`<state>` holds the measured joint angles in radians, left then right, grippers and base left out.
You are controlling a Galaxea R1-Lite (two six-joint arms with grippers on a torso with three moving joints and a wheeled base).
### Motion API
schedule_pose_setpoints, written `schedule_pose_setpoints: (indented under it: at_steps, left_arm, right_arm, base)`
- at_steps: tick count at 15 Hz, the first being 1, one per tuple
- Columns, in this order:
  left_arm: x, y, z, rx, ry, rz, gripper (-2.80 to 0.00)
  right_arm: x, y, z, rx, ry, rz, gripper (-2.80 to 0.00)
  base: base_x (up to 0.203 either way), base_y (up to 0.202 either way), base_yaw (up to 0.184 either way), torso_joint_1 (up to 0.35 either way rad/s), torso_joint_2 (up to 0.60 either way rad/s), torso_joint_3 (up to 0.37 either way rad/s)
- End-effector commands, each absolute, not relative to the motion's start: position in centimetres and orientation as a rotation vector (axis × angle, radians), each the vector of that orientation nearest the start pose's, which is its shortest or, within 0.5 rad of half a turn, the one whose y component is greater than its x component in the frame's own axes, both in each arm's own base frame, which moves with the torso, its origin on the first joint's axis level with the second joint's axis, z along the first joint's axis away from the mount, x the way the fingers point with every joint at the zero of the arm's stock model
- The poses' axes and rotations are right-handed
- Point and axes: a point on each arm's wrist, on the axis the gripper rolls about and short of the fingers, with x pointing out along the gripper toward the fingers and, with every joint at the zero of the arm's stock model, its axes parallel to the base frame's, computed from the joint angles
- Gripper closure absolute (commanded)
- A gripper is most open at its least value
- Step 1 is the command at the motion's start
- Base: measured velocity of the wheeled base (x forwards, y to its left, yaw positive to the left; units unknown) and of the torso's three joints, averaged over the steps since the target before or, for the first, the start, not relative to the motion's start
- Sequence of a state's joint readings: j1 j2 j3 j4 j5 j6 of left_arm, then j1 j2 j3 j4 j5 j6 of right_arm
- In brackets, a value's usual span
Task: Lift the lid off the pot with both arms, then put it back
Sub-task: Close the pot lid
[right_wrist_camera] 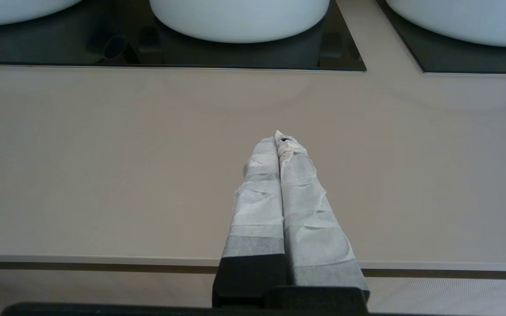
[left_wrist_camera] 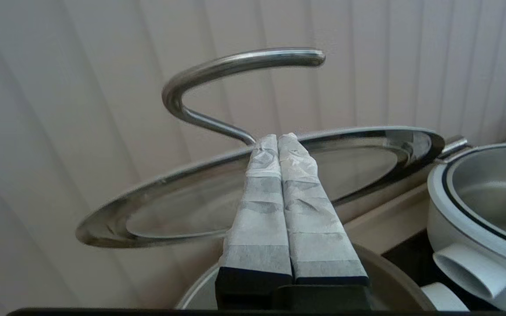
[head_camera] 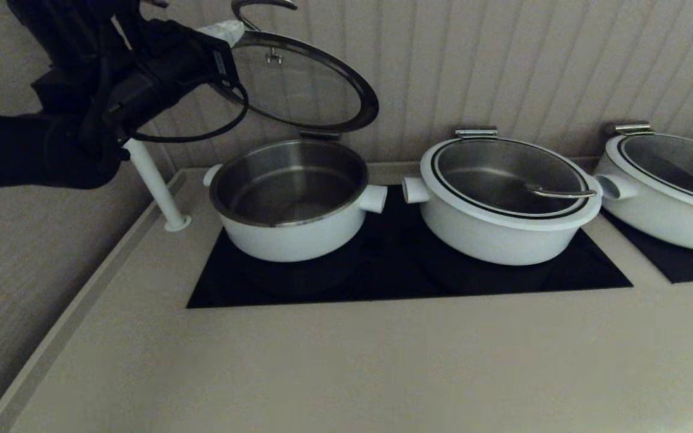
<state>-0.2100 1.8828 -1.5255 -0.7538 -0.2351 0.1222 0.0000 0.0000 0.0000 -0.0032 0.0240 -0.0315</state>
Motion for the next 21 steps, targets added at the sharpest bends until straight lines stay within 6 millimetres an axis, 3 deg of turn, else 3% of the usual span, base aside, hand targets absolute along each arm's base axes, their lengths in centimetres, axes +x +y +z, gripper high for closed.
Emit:
schedule_pose_setpoints:
  at_steps: [1, 7, 13, 21]
  left_arm:
    - [36.6, -8.3, 33.3, 0.126, -0.424, -0.415, 0.00]
    - [36.7, -8.3, 33.1, 0.124, -0.417, -0.414, 0.00]
    - [36.8, -8.3, 34.2, 0.124, -0.459, -0.410, 0.00]
    - [39.7, -8.6, 33.5, 0.129, -0.473, -0.403, 0.00]
  right_arm:
    - [-2.3, 0.1, 7.6, -0.032, -0.002, 0.025, 0.00]
    - [-2.3, 0.1, 7.6, -0.032, -0.003, 0.024, 0.00]
    - [-2.3, 0.1, 7.6, -0.032, -0.002, 0.025, 0.00]
    - [-2.3, 0.1, 7.6, -0.032, -0.002, 0.025, 0.00]
  base:
    - [0.000, 0.000, 0.000, 0.000, 0.00, 0.000]
    - [0.000, 0.000, 0.000, 0.000, 0.00, 0.000]
    - [0.000, 0.000, 0.000, 0.000, 0.00, 0.000]
    - [0.000, 0.000, 0.000, 0.000, 0.00, 0.000]
